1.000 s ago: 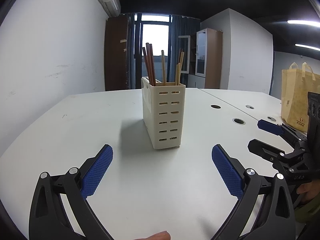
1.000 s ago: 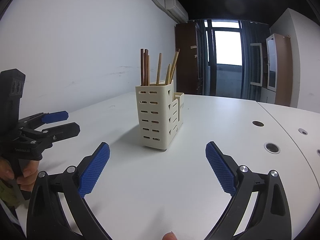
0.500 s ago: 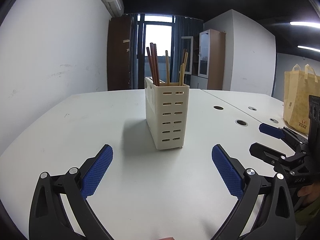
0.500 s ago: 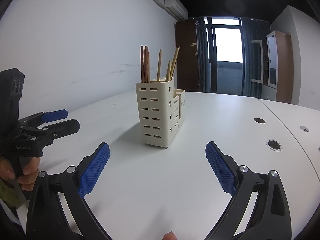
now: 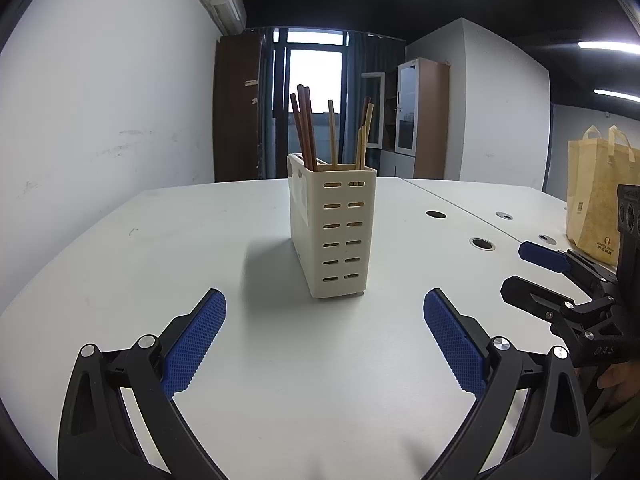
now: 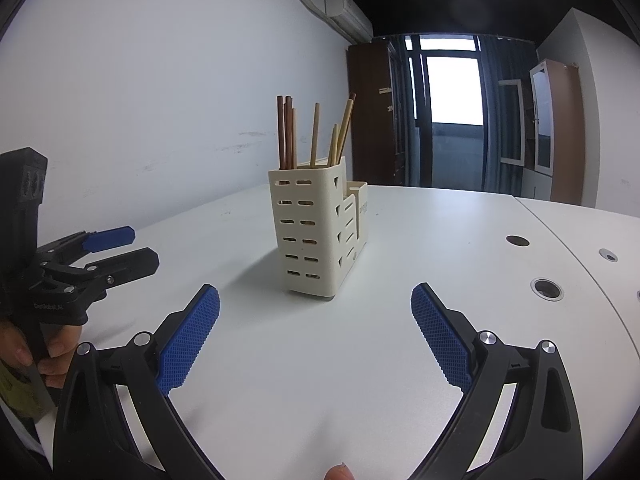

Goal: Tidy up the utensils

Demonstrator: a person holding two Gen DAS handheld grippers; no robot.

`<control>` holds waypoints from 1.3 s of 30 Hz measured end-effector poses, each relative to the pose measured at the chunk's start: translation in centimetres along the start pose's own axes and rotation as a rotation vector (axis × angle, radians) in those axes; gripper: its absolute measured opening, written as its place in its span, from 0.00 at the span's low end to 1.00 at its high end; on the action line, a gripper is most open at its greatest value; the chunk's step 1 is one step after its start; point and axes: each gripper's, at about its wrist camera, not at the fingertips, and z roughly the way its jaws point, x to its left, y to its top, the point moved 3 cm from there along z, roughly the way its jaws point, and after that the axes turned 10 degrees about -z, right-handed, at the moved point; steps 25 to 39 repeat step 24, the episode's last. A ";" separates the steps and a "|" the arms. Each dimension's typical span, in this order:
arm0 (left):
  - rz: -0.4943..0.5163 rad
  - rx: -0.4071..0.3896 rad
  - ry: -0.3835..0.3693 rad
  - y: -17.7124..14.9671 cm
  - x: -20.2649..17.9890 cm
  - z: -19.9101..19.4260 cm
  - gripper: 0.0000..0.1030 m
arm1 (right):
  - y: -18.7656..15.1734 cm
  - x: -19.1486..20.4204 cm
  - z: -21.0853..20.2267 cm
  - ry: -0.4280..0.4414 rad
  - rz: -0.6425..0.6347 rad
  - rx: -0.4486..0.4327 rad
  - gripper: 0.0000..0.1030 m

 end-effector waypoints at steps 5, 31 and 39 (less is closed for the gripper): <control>0.002 0.003 -0.002 -0.1 0.0 -0.1 0.94 | 0.0 -0.2 0.0 0.006 0.011 -0.002 0.95; 0.004 0.019 0.009 -0.4 -0.3 0.1 0.94 | -0.1 0.0 0.3 0.004 -0.006 0.008 0.95; 0.004 0.019 0.009 -0.4 -0.3 0.1 0.94 | -0.1 0.0 0.3 0.004 -0.006 0.008 0.95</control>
